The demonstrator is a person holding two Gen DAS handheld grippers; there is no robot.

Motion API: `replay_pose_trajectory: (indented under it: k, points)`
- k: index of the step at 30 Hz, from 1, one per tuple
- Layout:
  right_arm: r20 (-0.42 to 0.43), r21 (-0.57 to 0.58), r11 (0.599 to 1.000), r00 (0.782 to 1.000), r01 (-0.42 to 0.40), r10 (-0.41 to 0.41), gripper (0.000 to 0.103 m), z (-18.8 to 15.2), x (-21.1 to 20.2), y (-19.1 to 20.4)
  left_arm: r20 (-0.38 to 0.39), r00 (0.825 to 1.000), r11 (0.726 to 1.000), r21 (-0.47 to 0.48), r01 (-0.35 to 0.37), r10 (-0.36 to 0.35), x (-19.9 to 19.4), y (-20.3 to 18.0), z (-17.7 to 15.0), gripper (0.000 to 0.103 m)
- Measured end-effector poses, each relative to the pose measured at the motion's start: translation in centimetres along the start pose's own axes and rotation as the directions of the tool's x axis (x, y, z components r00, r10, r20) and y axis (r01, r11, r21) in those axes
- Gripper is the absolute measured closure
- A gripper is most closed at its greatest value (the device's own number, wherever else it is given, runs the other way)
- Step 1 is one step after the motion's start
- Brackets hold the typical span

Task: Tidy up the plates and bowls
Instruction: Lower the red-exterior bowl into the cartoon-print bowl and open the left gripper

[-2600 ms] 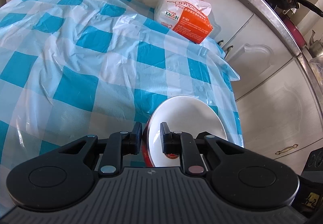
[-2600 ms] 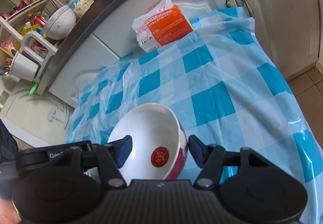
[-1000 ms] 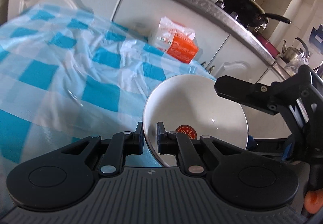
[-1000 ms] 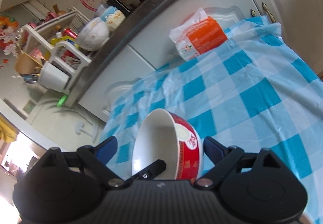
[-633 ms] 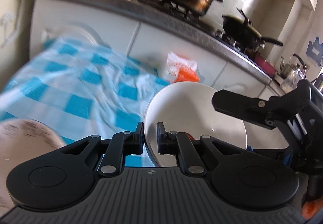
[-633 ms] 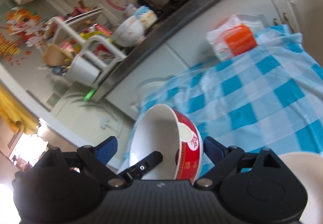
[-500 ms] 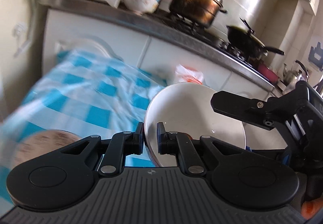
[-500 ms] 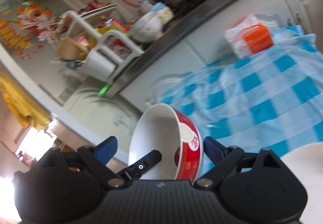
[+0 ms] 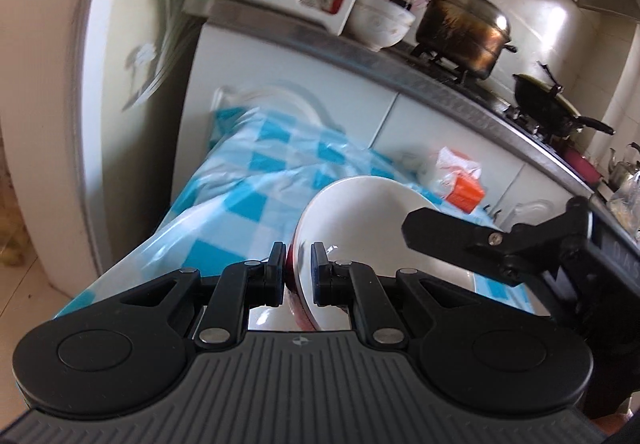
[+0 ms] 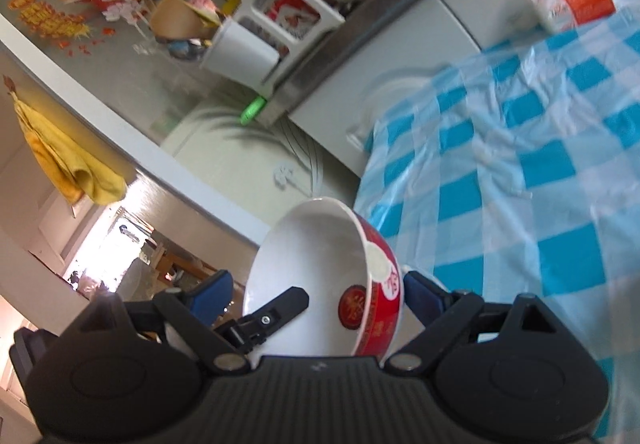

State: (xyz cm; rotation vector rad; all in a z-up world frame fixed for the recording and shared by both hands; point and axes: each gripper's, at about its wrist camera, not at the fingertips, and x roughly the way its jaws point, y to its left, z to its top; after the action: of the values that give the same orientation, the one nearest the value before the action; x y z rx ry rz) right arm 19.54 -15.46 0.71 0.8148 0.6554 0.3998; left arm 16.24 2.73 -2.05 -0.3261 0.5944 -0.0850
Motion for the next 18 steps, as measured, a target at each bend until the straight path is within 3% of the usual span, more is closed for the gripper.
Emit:
replay_pose_trajectory:
  k: [9, 18]
  points:
    - [-0.011, -0.082, 0.992, 0.996, 0.092, -0.093, 0.012, -2.2, 1.9, 0.2, -0.062, 0.998, 1.000, -0.008, -0.010, 0.010, 1.1, 1.6, -1.7, 0.095]
    - [0.032, -0.123, 0.987, 0.995, 0.102, -0.099, 0.011, -3.0, 1.0, 0.6, -0.058, 0.998, 1.000, 0.003, -0.010, 0.010, 1.0, 2.0, -2.1, 0.095]
